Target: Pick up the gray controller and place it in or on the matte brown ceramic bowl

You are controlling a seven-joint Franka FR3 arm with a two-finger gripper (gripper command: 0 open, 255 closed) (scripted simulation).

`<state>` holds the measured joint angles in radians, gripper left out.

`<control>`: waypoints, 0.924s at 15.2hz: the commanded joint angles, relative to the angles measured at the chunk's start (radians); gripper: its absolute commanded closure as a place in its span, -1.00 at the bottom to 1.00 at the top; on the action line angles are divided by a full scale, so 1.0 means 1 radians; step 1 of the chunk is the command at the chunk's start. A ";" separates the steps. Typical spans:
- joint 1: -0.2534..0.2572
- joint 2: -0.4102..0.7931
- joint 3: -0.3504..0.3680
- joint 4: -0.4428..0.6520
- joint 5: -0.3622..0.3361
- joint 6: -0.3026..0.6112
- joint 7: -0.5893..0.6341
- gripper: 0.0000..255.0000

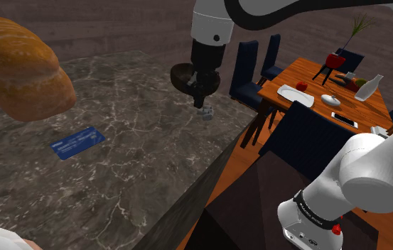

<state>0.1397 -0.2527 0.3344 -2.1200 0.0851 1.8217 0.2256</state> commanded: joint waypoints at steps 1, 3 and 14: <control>0.000 0.000 0.000 0.000 0.000 0.000 0.000 1.00; 0.000 0.000 0.000 0.000 0.000 0.000 0.000 1.00; 0.021 -0.266 -0.092 -0.297 0.201 0.189 -0.080 -1.00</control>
<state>0.1594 -0.5194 0.2399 -2.4025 0.2819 1.9934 0.1470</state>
